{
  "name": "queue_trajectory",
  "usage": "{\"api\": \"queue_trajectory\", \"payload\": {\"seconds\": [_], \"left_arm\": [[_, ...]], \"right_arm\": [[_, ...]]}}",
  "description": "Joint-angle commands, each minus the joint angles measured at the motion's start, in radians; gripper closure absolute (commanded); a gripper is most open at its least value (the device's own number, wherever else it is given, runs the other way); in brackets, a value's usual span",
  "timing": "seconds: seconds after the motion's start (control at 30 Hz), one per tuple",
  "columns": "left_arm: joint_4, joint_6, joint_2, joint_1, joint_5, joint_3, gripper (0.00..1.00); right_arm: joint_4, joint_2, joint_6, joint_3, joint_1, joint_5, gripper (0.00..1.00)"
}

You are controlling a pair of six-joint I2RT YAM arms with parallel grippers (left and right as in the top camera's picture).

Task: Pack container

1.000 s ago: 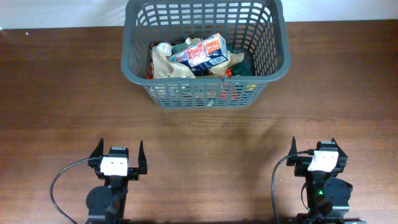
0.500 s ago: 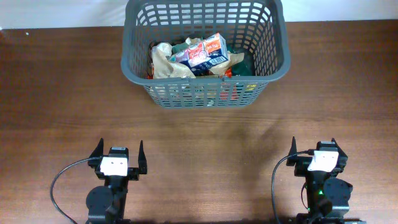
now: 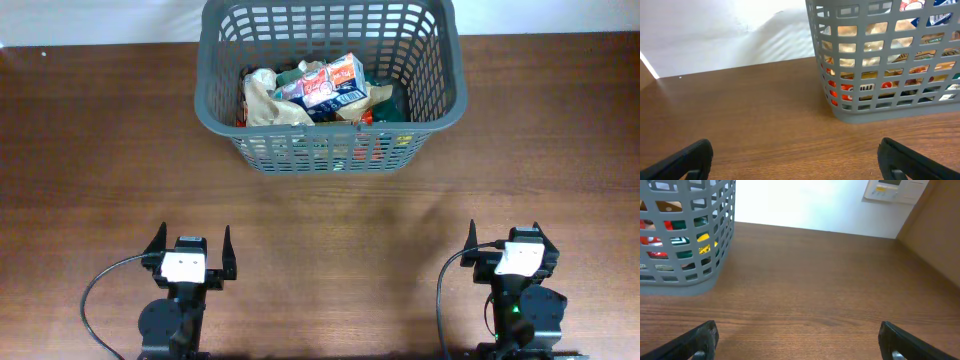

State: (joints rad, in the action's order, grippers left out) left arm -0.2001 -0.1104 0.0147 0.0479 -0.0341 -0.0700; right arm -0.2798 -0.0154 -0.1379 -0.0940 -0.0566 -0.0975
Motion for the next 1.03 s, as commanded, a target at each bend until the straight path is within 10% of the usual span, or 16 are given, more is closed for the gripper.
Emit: {"api": "queue_trajectory", "payload": {"seconds": [0.0, 1.0], "left_arm": [[0.002, 0.008, -0.010, -0.005, -0.007, 0.010, 0.01], [0.002, 0.008, -0.010, -0.005, -0.007, 0.010, 0.01]], "right_arm": [[0.000, 0.010, -0.004, 0.007, -0.003, -0.012, 0.01], [0.000, 0.010, -0.004, 0.007, -0.003, -0.012, 0.01]]}}
